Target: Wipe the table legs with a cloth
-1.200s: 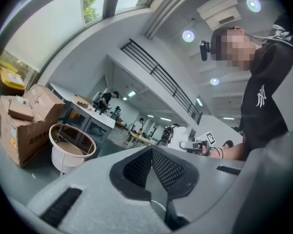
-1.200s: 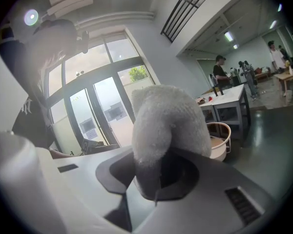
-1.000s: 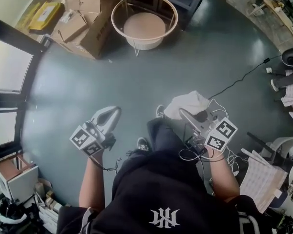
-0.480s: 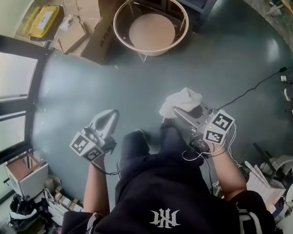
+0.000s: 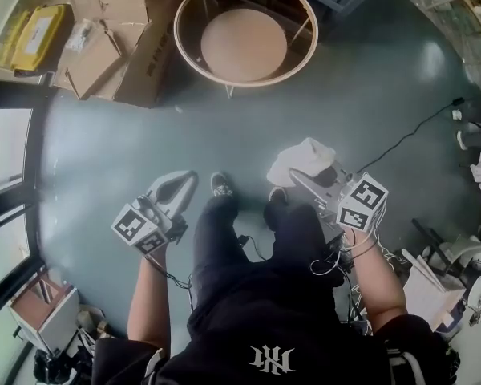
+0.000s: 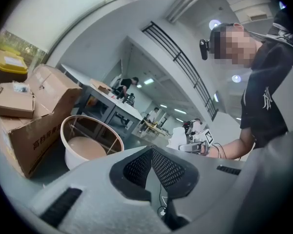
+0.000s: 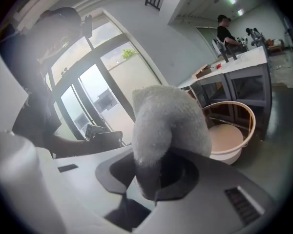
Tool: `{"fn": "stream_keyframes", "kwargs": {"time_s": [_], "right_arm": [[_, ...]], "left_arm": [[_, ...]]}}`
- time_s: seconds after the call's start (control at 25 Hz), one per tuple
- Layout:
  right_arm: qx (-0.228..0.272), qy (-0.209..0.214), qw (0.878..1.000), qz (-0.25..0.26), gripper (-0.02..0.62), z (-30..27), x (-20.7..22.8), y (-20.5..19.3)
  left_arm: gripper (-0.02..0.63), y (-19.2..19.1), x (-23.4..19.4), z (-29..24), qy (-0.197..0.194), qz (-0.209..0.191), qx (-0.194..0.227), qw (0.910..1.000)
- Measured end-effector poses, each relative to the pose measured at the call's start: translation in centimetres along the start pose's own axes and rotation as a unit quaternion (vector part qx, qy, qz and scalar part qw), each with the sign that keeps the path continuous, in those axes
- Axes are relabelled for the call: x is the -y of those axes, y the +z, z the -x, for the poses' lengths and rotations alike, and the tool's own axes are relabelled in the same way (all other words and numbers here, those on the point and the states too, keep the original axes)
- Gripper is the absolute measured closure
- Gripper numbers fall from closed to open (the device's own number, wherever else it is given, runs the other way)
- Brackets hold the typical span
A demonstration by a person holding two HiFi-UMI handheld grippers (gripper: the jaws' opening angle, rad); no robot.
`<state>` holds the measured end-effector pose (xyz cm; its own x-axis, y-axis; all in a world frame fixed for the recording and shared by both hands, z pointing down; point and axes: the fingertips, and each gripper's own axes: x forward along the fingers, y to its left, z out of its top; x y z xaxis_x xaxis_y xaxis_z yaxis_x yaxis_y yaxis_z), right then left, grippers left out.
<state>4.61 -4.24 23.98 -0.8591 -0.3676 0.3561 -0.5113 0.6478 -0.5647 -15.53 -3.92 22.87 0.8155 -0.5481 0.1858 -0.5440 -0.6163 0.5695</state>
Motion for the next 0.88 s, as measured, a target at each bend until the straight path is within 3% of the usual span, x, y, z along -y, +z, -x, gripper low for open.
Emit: {"fn": "stream_keyframes", "kwargs": {"time_s": [0.2, 0.36, 0.6, 0.76, 0.88], "right_arm": [[0.014, 0.0, 1.0, -0.007, 0.51, -4.7, 3.5, 0.0], [0.033, 0.002, 0.999, -0.003, 0.511, -9.1, 9.4, -3.2], [0.104, 0.012, 0.994, 0.027, 0.511, -15.3, 17.5, -9.8], [0.101, 0.047, 0.993, 0.048, 0.511, -21.1, 20.7, -13.4], [0.099, 0.06, 0.991, 0.071, 0.511, -24.8, 23.6, -16.0]], "left_arm": [[0.6, -0.9, -5.2, -3.8, -0.036, -0.023, -0.007, 0.999], [0.6, -4.6, -9.6, -8.2, -0.064, -0.05, -0.001, 0.9967], [0.6, -12.6, -18.9, -13.4, -0.031, -0.069, -0.018, 0.9969], [0.6, -15.5, -24.6, -16.4, -0.024, -0.084, 0.011, 0.9961], [0.6, -18.6, -28.2, -18.1, -0.024, -0.089, 0.009, 0.9957]]}}
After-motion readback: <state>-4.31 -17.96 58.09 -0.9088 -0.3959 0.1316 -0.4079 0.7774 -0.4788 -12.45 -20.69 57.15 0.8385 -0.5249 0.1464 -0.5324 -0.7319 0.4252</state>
